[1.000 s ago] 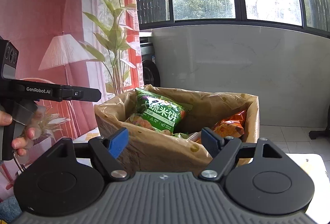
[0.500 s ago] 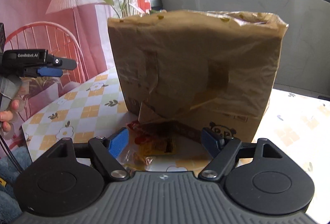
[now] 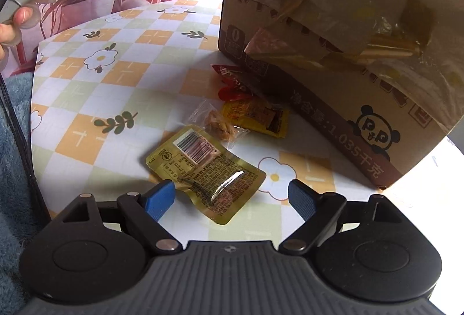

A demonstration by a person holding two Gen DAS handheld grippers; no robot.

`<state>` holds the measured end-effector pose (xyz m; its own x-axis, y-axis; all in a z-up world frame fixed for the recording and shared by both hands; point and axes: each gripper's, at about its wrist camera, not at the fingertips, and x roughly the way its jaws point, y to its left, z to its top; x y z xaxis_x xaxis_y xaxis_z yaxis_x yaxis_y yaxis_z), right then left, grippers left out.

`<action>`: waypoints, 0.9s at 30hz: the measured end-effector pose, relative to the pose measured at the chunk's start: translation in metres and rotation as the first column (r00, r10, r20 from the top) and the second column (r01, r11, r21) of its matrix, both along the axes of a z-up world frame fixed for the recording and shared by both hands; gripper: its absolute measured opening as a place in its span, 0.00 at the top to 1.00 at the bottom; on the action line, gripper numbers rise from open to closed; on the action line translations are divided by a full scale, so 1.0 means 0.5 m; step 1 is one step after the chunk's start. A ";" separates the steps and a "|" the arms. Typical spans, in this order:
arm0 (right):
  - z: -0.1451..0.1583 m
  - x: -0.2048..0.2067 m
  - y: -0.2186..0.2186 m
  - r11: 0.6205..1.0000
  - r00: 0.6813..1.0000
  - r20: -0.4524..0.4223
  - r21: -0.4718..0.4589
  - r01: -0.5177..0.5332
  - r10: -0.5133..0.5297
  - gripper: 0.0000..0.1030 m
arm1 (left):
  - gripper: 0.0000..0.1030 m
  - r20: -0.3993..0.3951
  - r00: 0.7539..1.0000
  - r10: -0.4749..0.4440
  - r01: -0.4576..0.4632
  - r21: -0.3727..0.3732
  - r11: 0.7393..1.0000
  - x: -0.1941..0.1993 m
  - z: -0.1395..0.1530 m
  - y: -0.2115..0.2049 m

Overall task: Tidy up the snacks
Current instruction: 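Lower both grippers to the table and grasp the gold pouch with the right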

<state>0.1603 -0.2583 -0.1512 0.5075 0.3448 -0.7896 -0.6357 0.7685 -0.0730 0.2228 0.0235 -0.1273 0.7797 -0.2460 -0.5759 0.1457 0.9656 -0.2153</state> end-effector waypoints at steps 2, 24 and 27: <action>-0.005 0.011 0.010 1.000 1.000 -0.006 0.002 -0.016 0.016 0.13 | 0.14 0.000 1.000 -0.007 0.007 0.003 1.000 -0.002 -0.001 -0.002; -0.010 0.022 0.032 0.995 0.995 -0.079 0.091 -0.050 0.057 0.23 | 0.14 -0.021 0.999 -0.028 0.028 0.005 1.000 -0.005 -0.013 -0.009; -0.009 0.023 0.029 0.994 0.995 -0.077 0.094 -0.052 0.060 0.29 | 0.15 -0.023 0.999 -0.025 0.025 0.006 1.000 -0.006 -0.014 -0.007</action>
